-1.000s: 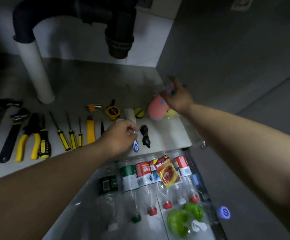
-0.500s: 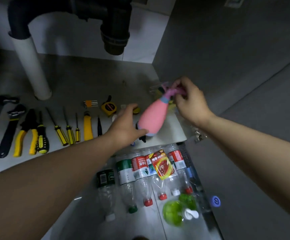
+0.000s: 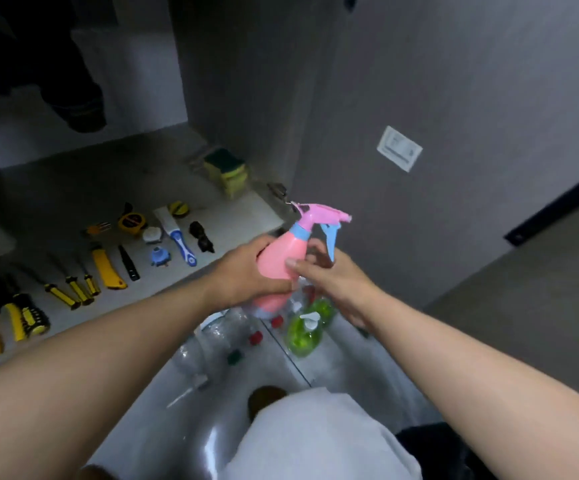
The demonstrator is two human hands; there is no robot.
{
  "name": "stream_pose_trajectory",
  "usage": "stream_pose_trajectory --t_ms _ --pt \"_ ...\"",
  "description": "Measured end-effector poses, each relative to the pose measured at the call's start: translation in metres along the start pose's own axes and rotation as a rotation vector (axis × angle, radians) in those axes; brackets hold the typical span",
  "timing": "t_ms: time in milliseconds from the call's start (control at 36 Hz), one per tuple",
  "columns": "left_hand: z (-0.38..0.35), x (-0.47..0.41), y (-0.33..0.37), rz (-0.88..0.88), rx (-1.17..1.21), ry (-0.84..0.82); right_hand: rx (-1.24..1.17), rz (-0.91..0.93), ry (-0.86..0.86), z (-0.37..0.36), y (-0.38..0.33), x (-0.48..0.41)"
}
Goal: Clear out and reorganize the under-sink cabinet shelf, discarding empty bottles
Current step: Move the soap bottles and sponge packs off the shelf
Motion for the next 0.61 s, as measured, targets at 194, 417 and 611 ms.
stream_pose_trajectory --t_ms 194,417,611 --pt "-0.091 0.025 0.022 -0.097 -0.078 -0.168 -0.166 -0.037 0.215 0.061 0.048 0.071" --pt "-0.144 0.032 0.010 -0.100 -0.117 -0.266 -0.011 -0.066 0.387 0.111 0.078 0.095" --pt "-0.133 0.021 -0.033 -0.003 -0.448 -0.172 0.394 -0.193 0.707 0.153 0.138 0.090"
Point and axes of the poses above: each hand's wrist, its own x-axis away from the middle knuckle, its own z-axis out of the back of the hand, y = z × x, the point moved 10 cm from there along -x, towards the middle knuckle, and after that the axes turned 1 degree about y, right-handed, at the moved point
